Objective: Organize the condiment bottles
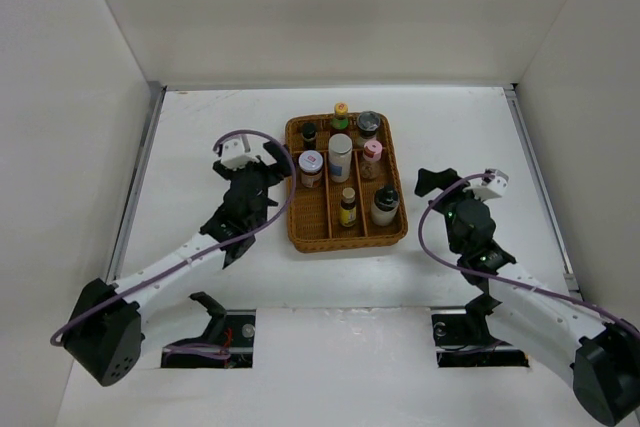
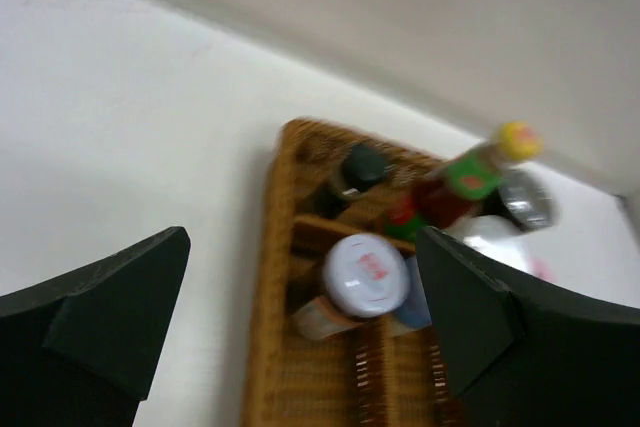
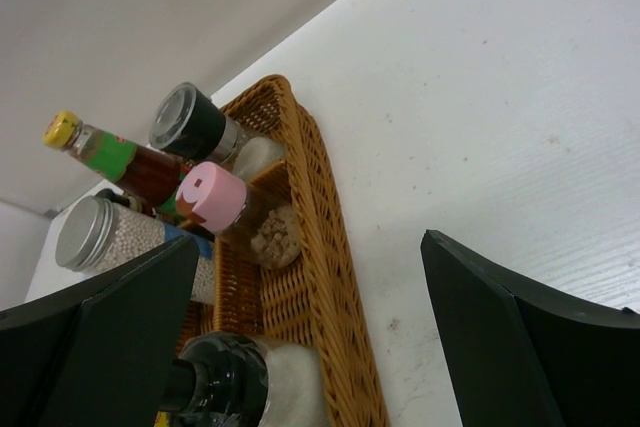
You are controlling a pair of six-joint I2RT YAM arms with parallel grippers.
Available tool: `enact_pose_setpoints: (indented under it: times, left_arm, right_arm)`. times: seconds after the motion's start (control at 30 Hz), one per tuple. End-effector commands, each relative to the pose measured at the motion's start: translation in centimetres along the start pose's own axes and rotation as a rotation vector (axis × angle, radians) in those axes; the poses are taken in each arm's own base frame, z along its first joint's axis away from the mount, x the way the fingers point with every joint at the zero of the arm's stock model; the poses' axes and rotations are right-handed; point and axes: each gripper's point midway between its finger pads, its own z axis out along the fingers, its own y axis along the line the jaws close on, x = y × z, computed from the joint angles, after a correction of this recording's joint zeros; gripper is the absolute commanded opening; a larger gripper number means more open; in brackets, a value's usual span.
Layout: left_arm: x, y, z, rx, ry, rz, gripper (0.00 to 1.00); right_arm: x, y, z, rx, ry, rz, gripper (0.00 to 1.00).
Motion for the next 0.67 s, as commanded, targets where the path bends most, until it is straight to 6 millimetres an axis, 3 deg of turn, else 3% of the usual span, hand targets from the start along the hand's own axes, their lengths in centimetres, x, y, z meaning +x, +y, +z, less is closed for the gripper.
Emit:
enact_pose_setpoints:
  times: [0.0,0.1,0.2,0.5,0.63]
  left_arm:
    - [4.7,7.4,-0.1,-0.192,0.105,-0.028,1.0]
    - [6.2,10.0,-0.4,-0.268,0.198,-0.066,1.0]
    - [6.3,11.2,-0.7,-0.323,0.222,-0.049,1.0]
    - [5.0,6.6,-0.7,-0.214,0.246,-0.043,1.0]
    - [5.5,6.7,-0.8,-0.228,0.262,-0.027,1.0]
  right_arm:
    - [-2.6,1.3,0.1,-0.009,-0.082,0.038,1.0]
    - [-2.3,0.9,0.2,0.01,-0.083,0.041,1.0]
    - [-2.6,0.9,0.0,0.009,-0.091,0.052,1.0]
    - [-2.0,0.9,0.3,0.009,-0.072,0.043,1.0]
    - [-2.0,1.3,0.3,-0.004,-0.063,0.04,1.0]
